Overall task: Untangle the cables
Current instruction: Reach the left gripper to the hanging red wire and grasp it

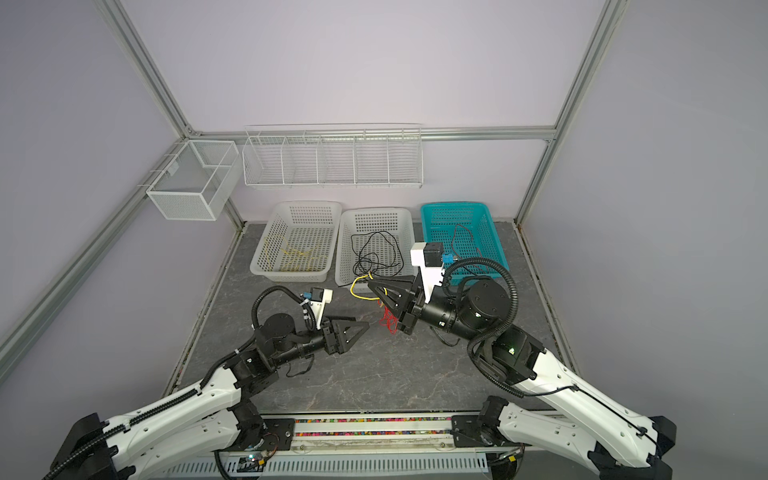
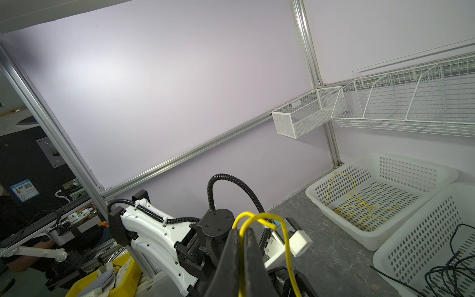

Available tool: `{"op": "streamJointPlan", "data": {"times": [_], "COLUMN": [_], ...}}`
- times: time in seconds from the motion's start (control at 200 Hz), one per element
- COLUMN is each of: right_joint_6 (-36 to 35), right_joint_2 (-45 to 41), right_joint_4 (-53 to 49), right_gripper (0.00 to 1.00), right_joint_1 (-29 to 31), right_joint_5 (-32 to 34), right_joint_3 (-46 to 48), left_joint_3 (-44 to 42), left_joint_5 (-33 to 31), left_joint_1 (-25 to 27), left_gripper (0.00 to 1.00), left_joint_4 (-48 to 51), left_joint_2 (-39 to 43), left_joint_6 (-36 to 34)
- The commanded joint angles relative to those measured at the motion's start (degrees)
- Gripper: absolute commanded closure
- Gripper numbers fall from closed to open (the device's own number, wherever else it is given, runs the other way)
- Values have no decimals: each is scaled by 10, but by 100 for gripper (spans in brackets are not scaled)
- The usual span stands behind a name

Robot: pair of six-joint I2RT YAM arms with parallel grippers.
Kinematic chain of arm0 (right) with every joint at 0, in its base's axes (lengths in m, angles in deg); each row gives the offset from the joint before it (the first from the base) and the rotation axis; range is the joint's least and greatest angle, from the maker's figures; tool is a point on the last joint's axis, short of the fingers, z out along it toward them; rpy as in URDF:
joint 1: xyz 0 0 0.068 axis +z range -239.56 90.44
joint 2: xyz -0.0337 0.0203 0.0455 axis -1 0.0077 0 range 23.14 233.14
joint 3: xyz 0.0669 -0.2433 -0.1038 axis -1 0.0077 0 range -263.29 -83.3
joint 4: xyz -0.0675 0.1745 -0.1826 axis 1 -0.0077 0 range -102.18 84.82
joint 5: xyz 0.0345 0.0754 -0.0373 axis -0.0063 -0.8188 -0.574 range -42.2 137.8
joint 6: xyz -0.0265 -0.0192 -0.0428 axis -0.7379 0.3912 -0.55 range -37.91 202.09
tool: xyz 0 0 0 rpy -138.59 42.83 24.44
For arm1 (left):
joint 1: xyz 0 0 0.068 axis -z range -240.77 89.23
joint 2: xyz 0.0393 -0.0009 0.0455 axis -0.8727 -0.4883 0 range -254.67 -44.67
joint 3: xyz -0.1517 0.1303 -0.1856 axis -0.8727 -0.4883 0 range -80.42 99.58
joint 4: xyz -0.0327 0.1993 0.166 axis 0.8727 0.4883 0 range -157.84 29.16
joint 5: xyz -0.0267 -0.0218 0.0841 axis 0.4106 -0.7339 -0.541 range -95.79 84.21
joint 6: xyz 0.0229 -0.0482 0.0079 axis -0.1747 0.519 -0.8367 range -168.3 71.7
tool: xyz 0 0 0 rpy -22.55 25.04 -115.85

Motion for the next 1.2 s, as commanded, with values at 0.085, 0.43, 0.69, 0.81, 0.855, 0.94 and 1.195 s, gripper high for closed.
{"op": "streamJointPlan", "data": {"times": [0.085,0.43,0.69,0.81,0.855,0.94,1.195], "right_joint_6": [12,32,41,47,49,53,57], "right_joint_2": [-6,-3,-8,-9,-9,-8,-9], "right_joint_4": [21,39,40,44,48,52,55], "right_gripper": [93,93,93,93,93,93,93], "right_joint_1": [-2,-1,3,5,5,7,12], "right_joint_5": [-24,-43,-55,-65,-68,-73,-84], "right_joint_3": [-8,-8,-12,-10,-8,-8,-9], "left_joint_3": [-2,10,35,45,49,53,51], "left_joint_5": [21,56,-16,-60,-69,-72,-55], "left_joint_1": [7,61,71,71,71,71,71], "left_gripper": [8,10,17,17,18,22,43], "left_joint_4": [-69,-76,-12,10,13,10,-8], "left_joint_2": [-23,-60,-90,-79,-76,-77,-89], "left_joint_6": [-5,-47,-94,-111,-113,-115,-113]}}
